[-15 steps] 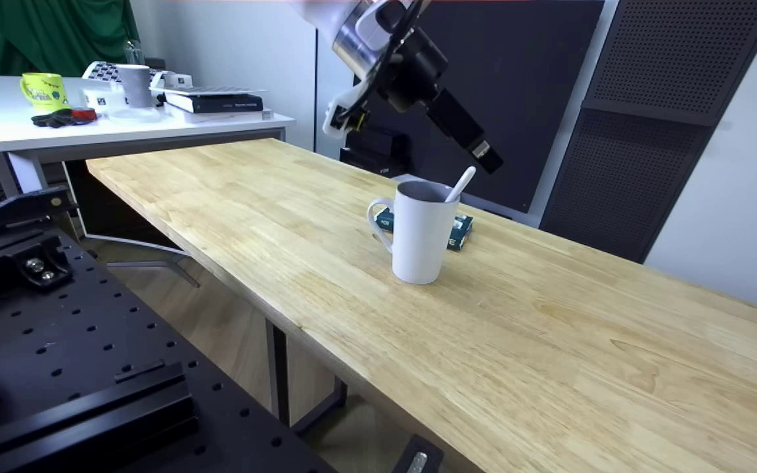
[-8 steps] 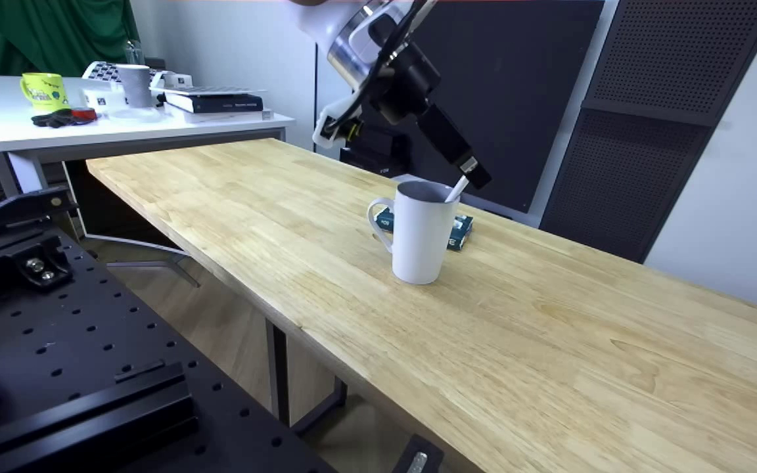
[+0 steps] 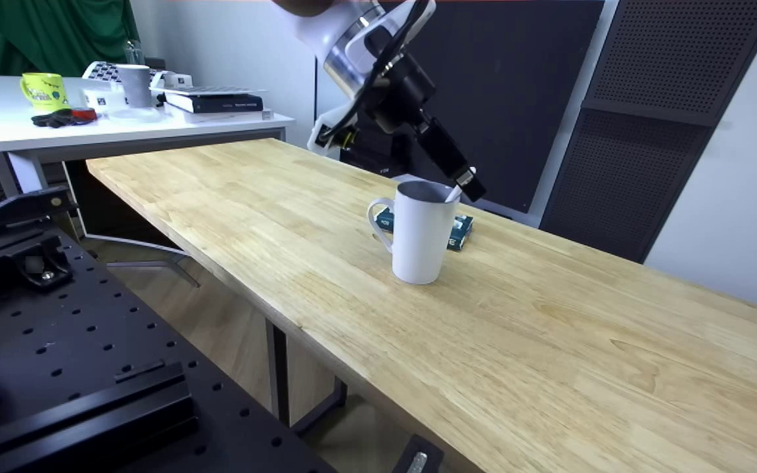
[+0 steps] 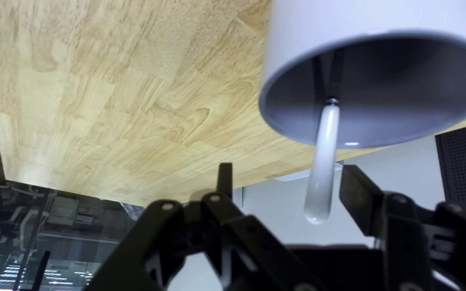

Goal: Take the spoon and put it in the cup, pick it and put it on the table, then pick it and put it back in the cup

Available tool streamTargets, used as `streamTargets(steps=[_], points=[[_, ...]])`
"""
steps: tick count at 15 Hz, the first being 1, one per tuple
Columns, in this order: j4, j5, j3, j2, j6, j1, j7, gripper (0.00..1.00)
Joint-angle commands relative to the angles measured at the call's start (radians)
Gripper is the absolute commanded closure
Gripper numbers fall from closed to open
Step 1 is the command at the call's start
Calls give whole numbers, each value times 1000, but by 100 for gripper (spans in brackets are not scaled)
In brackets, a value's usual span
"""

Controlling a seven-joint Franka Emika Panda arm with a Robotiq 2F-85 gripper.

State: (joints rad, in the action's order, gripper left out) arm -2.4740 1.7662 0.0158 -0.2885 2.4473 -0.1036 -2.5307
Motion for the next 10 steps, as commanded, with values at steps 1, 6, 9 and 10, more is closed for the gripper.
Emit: streamTargets(steps=[1, 6, 9, 10], points=[[15, 1, -7, -8, 12, -5, -15, 61], [16, 0, -10, -7, 9, -2, -15, 95], [22, 1, -13, -7, 7, 0, -15, 96], [22, 0, -14, -6, 7, 0, -15, 97]])
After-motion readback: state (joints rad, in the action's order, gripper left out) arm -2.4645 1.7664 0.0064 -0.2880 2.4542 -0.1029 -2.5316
